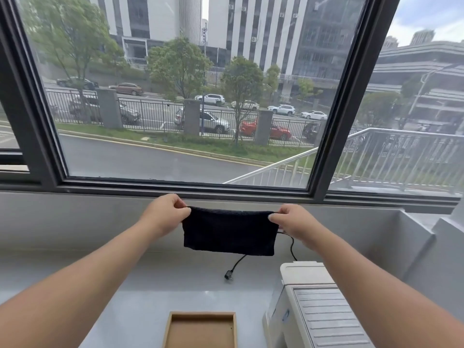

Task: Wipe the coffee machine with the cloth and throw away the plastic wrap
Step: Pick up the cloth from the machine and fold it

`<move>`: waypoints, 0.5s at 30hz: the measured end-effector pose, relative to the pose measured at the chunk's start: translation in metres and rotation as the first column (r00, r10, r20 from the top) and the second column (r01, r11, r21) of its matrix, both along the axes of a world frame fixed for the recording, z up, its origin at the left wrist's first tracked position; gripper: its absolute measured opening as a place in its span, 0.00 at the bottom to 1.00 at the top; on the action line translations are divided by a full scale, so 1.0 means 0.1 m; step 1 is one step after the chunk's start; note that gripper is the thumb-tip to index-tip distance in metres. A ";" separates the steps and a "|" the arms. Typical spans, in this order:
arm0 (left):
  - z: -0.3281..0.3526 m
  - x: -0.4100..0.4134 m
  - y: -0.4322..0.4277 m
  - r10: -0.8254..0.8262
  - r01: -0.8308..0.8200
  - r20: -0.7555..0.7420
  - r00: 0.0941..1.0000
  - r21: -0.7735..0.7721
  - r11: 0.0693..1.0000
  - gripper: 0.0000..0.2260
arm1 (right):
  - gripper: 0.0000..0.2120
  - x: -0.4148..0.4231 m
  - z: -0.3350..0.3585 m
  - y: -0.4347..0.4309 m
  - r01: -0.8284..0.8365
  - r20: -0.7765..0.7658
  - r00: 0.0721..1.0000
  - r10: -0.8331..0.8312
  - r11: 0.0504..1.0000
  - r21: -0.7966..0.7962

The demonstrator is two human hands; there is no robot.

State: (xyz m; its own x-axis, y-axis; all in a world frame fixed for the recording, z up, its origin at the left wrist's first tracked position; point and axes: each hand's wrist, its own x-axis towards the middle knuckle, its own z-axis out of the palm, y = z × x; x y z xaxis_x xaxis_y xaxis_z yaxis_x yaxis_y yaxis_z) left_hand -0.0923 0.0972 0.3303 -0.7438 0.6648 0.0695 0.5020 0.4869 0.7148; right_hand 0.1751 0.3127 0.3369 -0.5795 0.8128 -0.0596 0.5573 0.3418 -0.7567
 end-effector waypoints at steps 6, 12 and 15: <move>-0.04 0.10 0.01 0.042 -0.040 0.106 0.993 -0.017 0.999 0.05 | 0.08 -0.18 -0.10 -0.29 0.025 -0.126 0.988 -0.086 0.904 -0.426; -0.10 0.33 0.12 -0.090 0.048 0.446 0.890 0.103 0.993 0.03 | 0.06 -0.53 -0.13 -0.63 -0.055 -0.190 0.981 -0.043 0.874 -0.482; -0.10 0.44 0.14 -0.168 0.095 0.562 0.810 0.156 0.983 0.04 | 0.06 -0.66 -0.12 -0.77 -0.110 -0.229 0.973 0.001 0.881 -0.460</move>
State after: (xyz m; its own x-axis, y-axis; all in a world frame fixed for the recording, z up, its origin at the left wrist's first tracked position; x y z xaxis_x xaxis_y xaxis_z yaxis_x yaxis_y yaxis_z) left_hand -0.0484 0.1115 0.3203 -0.5791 0.7733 -0.2581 0.0393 0.3427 0.9386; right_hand 0.1088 0.2358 0.3251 -0.6652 0.6870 -0.2926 0.3528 -0.0562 -0.9340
